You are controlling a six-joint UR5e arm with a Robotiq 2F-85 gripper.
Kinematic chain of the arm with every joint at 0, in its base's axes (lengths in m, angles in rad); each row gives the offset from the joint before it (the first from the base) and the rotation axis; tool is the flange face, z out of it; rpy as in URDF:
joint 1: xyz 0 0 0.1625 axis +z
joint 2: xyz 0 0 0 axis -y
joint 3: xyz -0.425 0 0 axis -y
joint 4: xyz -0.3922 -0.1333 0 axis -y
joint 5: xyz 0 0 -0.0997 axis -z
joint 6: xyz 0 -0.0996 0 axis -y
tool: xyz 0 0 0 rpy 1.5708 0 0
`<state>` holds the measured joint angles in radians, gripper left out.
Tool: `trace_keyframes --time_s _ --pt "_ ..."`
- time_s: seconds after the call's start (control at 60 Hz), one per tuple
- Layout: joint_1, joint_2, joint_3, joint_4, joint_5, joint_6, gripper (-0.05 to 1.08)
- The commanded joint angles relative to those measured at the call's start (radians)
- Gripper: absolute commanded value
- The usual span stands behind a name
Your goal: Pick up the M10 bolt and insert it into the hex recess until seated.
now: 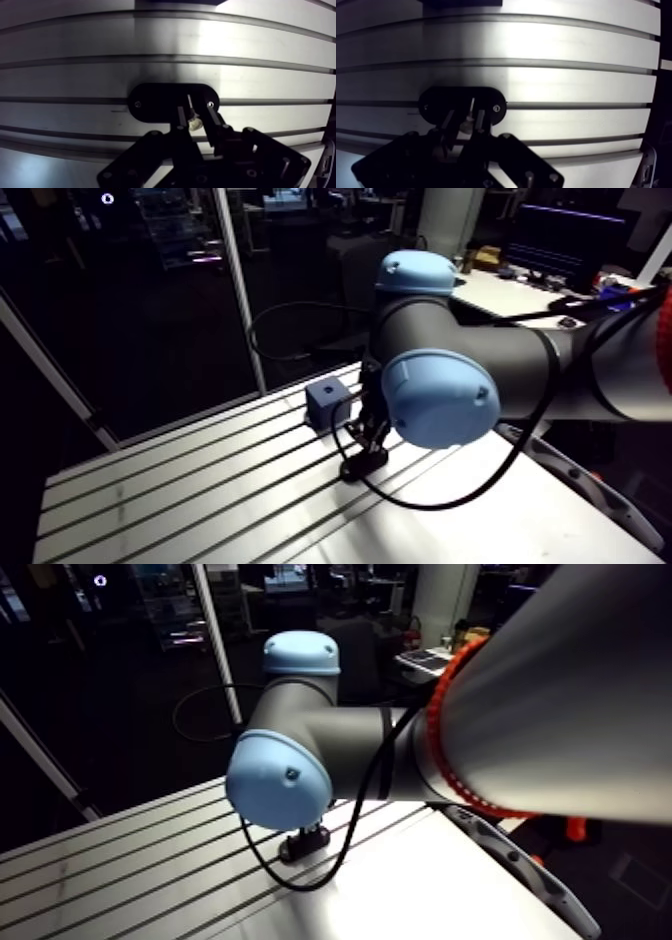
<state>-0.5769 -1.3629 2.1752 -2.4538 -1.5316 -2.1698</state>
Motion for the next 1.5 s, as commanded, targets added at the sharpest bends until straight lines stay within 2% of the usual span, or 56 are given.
trace_keyframes --time_s 0.017,1.233,1.5 --pt "0.0 0.0 0.004 0.0 0.0 0.0 0.67" --pt "-0.002 -0.001 -0.004 0.0 -0.002 0.0 0.74" --pt "0.0 -0.018 -0.016 0.002 0.005 -0.002 0.75"
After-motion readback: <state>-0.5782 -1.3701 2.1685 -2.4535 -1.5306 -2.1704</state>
